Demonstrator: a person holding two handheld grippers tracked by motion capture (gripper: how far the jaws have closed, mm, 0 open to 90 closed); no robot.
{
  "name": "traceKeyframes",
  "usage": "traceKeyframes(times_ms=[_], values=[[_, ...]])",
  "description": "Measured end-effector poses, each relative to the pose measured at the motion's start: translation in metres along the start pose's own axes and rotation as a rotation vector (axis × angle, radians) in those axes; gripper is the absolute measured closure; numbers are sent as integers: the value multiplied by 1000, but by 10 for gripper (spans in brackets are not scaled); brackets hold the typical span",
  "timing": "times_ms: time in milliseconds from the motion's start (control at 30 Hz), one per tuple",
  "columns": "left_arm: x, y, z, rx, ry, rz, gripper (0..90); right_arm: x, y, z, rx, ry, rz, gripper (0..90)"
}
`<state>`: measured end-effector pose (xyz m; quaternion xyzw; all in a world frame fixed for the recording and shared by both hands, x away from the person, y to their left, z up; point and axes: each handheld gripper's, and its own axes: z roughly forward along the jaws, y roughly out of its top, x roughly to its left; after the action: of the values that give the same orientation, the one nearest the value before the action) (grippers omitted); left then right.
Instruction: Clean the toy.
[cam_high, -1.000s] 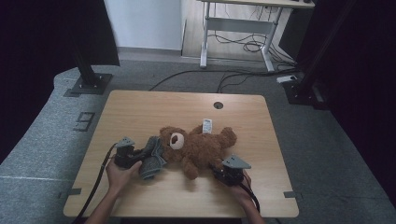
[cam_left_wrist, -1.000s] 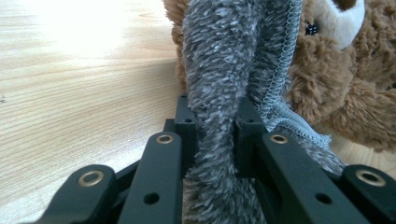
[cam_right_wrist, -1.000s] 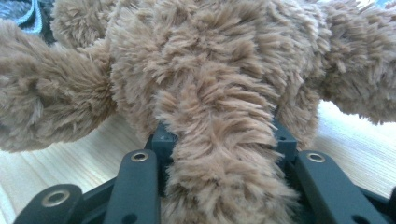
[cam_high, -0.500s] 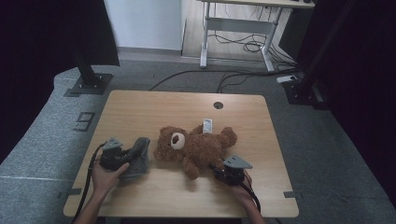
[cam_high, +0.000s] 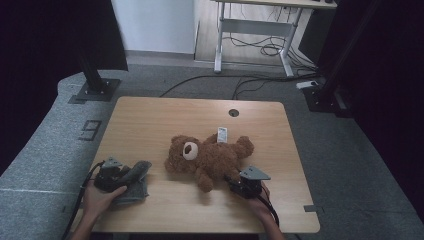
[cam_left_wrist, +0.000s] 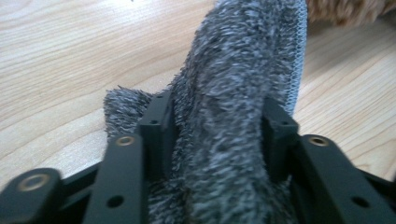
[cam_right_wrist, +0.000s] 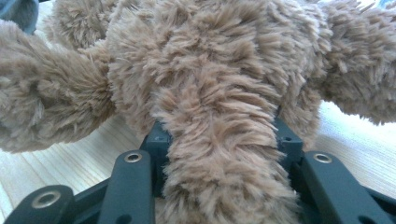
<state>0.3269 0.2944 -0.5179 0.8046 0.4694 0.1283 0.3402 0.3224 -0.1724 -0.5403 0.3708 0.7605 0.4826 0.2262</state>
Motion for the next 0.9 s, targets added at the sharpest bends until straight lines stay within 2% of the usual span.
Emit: traceKeyframes(times_ms=[67, 167, 200, 233, 367, 500, 600, 700, 900], values=[[1, 1, 3, 3, -19, -2, 470, 0, 0, 1, -5, -2, 2, 542], [4, 4, 6, 30, -90, -4, 388, -1, 1, 2, -9, -5, 1, 532], [4, 4, 4, 30, -116, -9, 352, -2, 1, 2, -10, -5, 0, 523], [5, 5, 2, 20, -134, 8, 334, -2, 1, 2, -12, -6, -3, 520], [-1, 11, -13, -42, -102, 58, 165, -3, 1, 2, -14, -2, -8, 515], [-9, 22, -22, -111, -106, 90, 120, -2, 1, 2, -13, -4, -11, 504], [-20, 34, -21, -161, -126, 119, 120, -2, 1, 2, -13, -3, -11, 500], [-35, 50, -9, -188, -175, 160, 152, -3, 1, 3, -19, 2, -9, 500], [-66, 81, 42, -130, -244, 201, 203, -6, 2, 3, -16, 19, -17, 503]])
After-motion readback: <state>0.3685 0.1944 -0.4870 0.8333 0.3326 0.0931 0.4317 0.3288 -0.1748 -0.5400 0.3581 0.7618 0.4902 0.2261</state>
